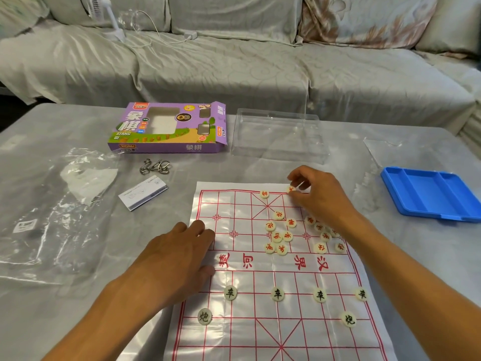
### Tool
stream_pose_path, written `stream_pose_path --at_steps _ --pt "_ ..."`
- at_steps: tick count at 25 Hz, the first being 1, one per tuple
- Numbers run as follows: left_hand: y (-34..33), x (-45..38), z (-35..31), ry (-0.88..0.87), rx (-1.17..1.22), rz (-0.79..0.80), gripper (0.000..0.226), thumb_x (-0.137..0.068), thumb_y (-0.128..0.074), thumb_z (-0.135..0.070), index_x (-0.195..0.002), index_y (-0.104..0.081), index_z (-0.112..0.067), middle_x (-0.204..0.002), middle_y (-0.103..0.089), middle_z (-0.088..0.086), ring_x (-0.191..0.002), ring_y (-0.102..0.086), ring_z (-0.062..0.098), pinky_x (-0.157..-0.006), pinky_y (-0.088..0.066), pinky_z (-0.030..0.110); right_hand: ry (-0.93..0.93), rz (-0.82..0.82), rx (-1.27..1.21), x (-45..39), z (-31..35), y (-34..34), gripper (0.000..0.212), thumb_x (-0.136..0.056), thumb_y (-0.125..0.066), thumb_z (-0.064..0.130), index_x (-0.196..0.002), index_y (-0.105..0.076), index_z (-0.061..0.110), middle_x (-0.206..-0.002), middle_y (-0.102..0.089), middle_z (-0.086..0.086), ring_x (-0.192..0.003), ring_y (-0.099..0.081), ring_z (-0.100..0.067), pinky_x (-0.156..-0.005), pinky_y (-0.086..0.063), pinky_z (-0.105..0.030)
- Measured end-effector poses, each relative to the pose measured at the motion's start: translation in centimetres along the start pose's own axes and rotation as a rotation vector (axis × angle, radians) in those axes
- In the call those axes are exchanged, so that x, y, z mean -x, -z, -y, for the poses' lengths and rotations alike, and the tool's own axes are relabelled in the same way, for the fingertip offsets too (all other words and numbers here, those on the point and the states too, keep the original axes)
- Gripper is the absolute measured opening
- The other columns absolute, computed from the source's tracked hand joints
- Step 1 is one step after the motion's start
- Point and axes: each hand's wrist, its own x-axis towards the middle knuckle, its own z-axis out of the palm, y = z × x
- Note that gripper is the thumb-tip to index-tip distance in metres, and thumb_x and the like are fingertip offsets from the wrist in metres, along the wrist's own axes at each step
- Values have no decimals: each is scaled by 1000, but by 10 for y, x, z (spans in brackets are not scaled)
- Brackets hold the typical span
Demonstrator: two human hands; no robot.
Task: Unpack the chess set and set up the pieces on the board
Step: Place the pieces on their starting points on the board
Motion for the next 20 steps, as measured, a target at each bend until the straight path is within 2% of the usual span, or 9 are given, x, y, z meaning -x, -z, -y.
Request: stream_pose_path --at_steps 2,6,9,11,14,17,20 --pt "-1 0 0 -6 -5 -7 40 -94 -41 -49 -129 -34 -32 -130 -38 -14 -111 -41 11 -71 -33 24 8 -24 25 6 -4 12 24 -86 -70 27 -107 -58 26 -103 -63 11 -92 -60 -11 -79 -49 -19" --pt "-4 1 2 -10 -6 -17 41 -94 -42 -50 -129 -35 -32 -128 -39 -14 -110 -42 12 -73 -37 24 26 16 103 29 -6 26 27 -86 -69 28 -110 -58 26 -107 -64 9 -95 -59 -10 -88 -52 -26" --pt "-1 -1 4 -5 6 2 42 -92 -47 -49 -130 -38 -33 -129 -41 -14 -109 -45 11 -79 -45 26 45 47 62 49 9 24 28 -85 -70 30 -110 -58 29 -106 -62 13 -95 -57 -7 -86 -48 -21" --pt "4 -4 10 3 66 78 45 -88 -57 -46 -129 -42 -36 -130 -43 -17 -108 -47 9 -83 -46 26 94 94 24 60 32 12 28 -85 -70 31 -109 -57 34 -103 -58 19 -95 -56 -5 -86 -45 -18" --pt "10 -4 25 20 162 149 46 -84 -68 -39 -126 -49 -40 -135 -44 -21 -113 -49 7 -90 -45 24 207 175 -1 65 72 -20 29 -87 -67 32 -114 -57 35 -104 -56 20 -98 -53 -3 -92 -42 -20" --pt "20 -4 40 30 189 153 43 -85 -67 -33 -125 -53 -39 -141 -40 -22 -122 -46 6 -97 -42 22 274 182 -15 60 98 -50 29 -88 -65 32 -116 -57 31 -110 -63 15 -95 -52 -3 -92 -44 -22" --pt "28 -2 56 105 160 151 36 -89 -59 -26 -122 -56 -40 -137 -45 -19 -122 -47 9 -99 -44 30 279 180 -40 56 110 -71 26 -88 -65 31 -114 -59 30 -112 -65 11 -96 -58 -7 -91 -46 -21"
